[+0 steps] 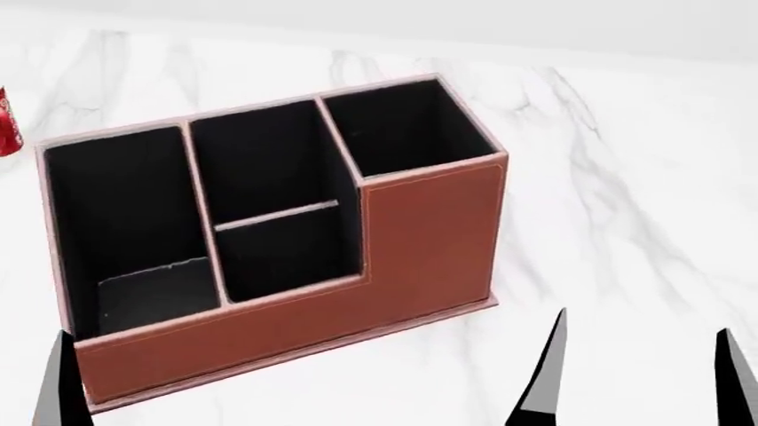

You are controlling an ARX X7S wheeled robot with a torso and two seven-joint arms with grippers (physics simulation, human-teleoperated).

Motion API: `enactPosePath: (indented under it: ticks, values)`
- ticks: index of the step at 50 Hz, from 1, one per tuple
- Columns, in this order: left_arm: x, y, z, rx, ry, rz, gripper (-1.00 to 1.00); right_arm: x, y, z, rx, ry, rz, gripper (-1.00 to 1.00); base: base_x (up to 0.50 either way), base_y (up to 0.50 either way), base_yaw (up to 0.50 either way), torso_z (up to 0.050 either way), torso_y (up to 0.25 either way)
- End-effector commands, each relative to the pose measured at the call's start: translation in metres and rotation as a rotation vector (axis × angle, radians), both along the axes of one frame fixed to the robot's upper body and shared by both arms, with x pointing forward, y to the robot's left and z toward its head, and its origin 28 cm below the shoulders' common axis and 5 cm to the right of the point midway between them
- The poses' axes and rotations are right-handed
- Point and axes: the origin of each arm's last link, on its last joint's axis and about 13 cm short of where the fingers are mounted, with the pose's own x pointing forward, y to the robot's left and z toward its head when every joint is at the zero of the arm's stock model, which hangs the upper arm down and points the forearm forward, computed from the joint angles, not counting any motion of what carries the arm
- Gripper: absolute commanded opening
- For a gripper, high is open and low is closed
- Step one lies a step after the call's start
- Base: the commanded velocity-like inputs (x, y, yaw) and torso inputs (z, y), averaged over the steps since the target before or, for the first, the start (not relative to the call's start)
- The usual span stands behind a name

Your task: Pick up the book and place it in the left compartment of the caddy.

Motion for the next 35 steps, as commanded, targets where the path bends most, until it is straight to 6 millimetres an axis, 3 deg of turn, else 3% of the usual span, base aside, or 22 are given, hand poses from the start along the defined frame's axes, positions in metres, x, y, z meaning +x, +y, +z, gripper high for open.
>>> enactPosePath:
  ticks: [1, 35]
  values:
    - [-0.0003, 0.0001, 0.0003, -0.001, -0.001, 0.000, 1.00, -0.0001, 0.0007, 0.0003, -0.007, -0.001, 0.006, 1.00, 0.00, 0.00, 0.50, 0.000, 0.000]
    - [-0.0008, -0.0002, 0.0010, -0.003, 0.001, 0.001, 1.00, 0.0003, 0.0031, -0.0004, -0.025, 0.002, 0.027, 1.00, 0.00, 0.00, 0.50, 0.000, 0.000]
